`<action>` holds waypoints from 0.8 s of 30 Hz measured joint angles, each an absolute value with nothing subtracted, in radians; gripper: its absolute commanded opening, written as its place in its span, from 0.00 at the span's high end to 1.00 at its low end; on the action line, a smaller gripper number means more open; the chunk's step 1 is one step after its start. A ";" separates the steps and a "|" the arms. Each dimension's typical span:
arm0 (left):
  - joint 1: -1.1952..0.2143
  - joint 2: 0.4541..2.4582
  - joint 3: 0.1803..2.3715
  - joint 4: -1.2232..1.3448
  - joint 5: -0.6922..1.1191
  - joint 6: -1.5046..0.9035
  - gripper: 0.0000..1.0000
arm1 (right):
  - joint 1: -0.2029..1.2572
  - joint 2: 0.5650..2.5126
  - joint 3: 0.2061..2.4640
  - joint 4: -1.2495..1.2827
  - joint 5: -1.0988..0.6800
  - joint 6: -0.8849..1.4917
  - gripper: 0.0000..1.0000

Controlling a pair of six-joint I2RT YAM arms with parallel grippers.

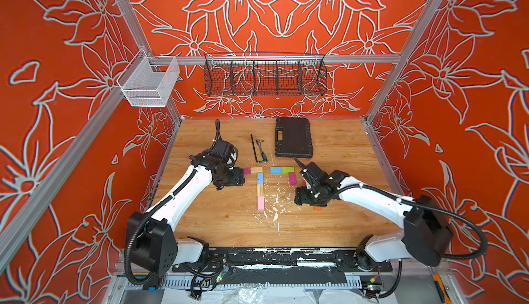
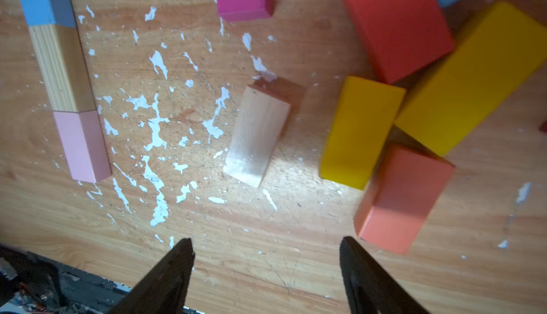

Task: Assemble the number 7 with building blocks
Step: Assemble the building block at the center of the board.

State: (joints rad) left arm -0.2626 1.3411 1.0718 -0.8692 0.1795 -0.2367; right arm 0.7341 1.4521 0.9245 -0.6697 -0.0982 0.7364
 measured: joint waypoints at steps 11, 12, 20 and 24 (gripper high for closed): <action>-0.254 1.344 1.075 -0.849 0.205 -0.197 0.28 | 0.818 1.650 1.052 -0.679 0.028 0.778 0.20; -0.254 1.344 1.075 -0.848 0.208 -0.197 0.28 | 0.818 1.656 1.052 -0.682 0.036 0.781 0.20; -0.254 1.344 1.075 -0.843 0.238 -0.194 0.28 | 0.810 1.711 1.053 -0.678 0.072 0.789 0.24; -0.254 1.345 1.075 -0.843 0.245 -0.193 0.28 | 0.806 1.745 1.065 -0.675 0.073 0.789 0.26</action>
State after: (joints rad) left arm -0.2543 1.3445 1.0748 -0.8433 0.2455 -0.1928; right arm 0.8059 1.7451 1.0645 -0.6750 0.0727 0.7895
